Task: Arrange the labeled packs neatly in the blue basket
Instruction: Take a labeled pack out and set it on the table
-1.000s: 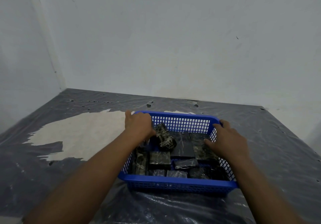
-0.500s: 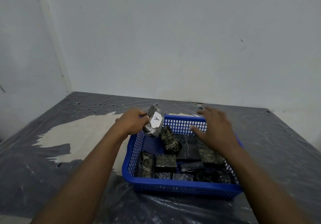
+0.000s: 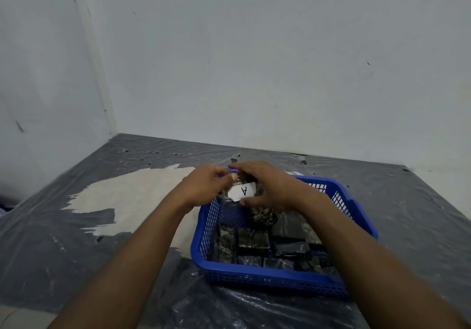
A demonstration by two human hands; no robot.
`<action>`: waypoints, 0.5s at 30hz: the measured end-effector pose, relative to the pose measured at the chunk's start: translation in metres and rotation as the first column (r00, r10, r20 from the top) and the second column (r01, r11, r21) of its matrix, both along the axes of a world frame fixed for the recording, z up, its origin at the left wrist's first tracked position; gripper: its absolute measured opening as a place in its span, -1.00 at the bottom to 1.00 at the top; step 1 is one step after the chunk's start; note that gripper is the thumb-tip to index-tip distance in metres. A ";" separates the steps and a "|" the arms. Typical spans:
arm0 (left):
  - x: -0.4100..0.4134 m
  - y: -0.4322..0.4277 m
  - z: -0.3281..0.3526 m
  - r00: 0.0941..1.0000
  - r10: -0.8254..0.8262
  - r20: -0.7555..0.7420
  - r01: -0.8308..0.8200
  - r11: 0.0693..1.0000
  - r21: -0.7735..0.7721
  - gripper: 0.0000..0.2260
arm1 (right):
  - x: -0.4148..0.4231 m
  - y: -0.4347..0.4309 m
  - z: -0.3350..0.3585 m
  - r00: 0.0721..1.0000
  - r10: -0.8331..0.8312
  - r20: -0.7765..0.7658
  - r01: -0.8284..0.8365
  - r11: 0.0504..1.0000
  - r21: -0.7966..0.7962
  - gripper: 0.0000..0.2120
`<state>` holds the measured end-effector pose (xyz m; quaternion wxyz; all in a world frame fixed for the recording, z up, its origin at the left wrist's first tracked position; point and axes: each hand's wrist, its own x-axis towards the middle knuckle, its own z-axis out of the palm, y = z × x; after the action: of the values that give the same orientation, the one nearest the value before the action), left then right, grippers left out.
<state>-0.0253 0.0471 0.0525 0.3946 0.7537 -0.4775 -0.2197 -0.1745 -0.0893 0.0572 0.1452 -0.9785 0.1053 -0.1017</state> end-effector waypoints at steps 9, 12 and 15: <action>0.002 0.000 -0.021 0.941 0.225 -0.253 -0.285 0.930 -0.234 -0.50 | 0.007 0.003 -0.016 0.965 -0.204 0.163 0.150 0.944 0.294 -0.30; 0.000 -0.003 -0.046 0.957 0.259 -0.133 -0.273 0.957 -0.096 -0.59 | 0.015 -0.003 -0.020 0.941 -0.310 0.131 0.235 0.883 0.406 -0.43; -0.003 -0.005 -0.057 0.962 0.269 -0.042 -0.272 0.958 -0.091 -0.62 | 0.027 -0.004 -0.025 0.933 -0.356 0.051 0.296 0.839 0.456 -0.47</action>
<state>-0.0283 0.0418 -0.0049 0.4635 0.7888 -0.3741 -0.1516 -0.1472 -0.0935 0.0321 0.3505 -0.8784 0.2809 -0.1635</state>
